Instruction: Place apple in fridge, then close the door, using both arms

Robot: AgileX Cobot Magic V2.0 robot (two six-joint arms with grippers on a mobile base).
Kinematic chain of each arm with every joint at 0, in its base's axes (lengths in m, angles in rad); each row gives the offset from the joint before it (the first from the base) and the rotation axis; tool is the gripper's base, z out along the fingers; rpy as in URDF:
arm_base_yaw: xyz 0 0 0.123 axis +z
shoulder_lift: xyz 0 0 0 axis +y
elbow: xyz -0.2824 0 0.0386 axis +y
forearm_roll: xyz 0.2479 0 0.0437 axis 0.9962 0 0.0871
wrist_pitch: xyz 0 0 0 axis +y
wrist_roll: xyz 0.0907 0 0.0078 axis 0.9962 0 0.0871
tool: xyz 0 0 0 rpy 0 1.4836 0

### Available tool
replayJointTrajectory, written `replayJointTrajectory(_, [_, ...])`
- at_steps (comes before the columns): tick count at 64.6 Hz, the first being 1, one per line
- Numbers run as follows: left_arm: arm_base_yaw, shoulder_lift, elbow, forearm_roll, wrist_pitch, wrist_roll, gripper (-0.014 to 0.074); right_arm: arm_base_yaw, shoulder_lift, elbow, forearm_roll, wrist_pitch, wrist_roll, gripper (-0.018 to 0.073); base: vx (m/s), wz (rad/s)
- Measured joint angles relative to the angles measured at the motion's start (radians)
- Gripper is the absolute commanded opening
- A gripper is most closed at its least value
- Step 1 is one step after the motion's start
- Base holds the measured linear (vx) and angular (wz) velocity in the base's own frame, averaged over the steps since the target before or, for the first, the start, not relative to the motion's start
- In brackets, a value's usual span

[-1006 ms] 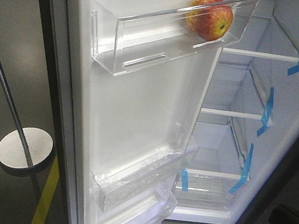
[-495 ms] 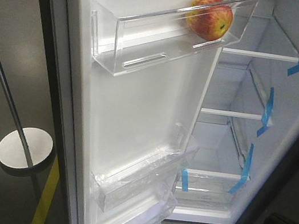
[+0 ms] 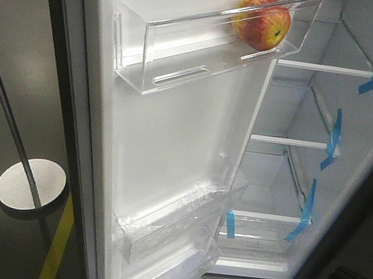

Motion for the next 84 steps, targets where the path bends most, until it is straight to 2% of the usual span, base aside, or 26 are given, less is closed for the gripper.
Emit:
replayJointTrajectory(8, [0.000, 0.131, -0.037, 0.113, -0.005, -0.145, -0.0006, 0.000, 0.000, 0.000, 0.000, 0.000, 0.000, -0.0004, 0.00, 0.00])
replayJointTrajectory(18, [0.000, 0.295, -0.095, 0.358, -0.133, -0.413, -0.0003, 0.000, 0.000, 0.000, 0.000, 0.000, 0.000, -0.0004, 0.00, 0.00])
replayJointTrajectory(24, [0.000, 0.384, -0.153, 0.454, -0.195, -0.531, -0.0003, 0.000, 0.000, 0.000, 0.000, 0.000, 0.000, -0.0004, 0.00, 0.00])
replayJointTrajectory(29, [0.000, 0.463, -0.204, 0.501, -0.218, -0.569, 0.0001, 0.000, 0.000, 0.000, 0.000, 0.000, 0.000, -0.0005, 0.00, 0.00])
replayJointTrajectory(40, [0.000, 0.605, -0.314, 0.522, -0.242, -0.619, 0.0010, 0.000, 0.000, 0.000, 0.000, 0.000, 0.000, -0.0006, 0.00, 0.00])
replayJointTrajectory(50, [0.000, 0.716, -0.387, 0.545, -0.374, -0.695, 0.0055, 0.000, 0.000, 0.000, 0.000, 0.001, 0.000, -0.0006, 0.00, 0.00])
replayJointTrajectory(58, [0.000, 0.778, -0.432, 0.608, -0.462, -0.771, 0.0145, 0.000, 0.000, 0.000, 0.000, 0.002, 0.000, -0.0004, 0.00, 0.00])
replayJointTrajectory(67, [0.000, 0.824, -0.466, 0.725, -0.524, -0.859, 0.0286, 0.000, 0.000, 0.000, 0.000, 0.002, 0.000, -0.0001, 0.00, 0.00])
replayJointTrajectory(78, [0.000, 0.845, -0.470, 0.784, -0.619, -0.883, 0.0421, 0.000, 0.000, 0.000, 0.000, 0.002, 0.000, 0.0005, 0.00, 0.00])
replayJointTrajectory(84, [0.000, 0.846, -0.470, 0.786, -0.654, -0.886, 0.0435, 0.000, 0.000, 0.000, 0.000, 0.002, 0.000, 0.0007, 0.00, 0.00])
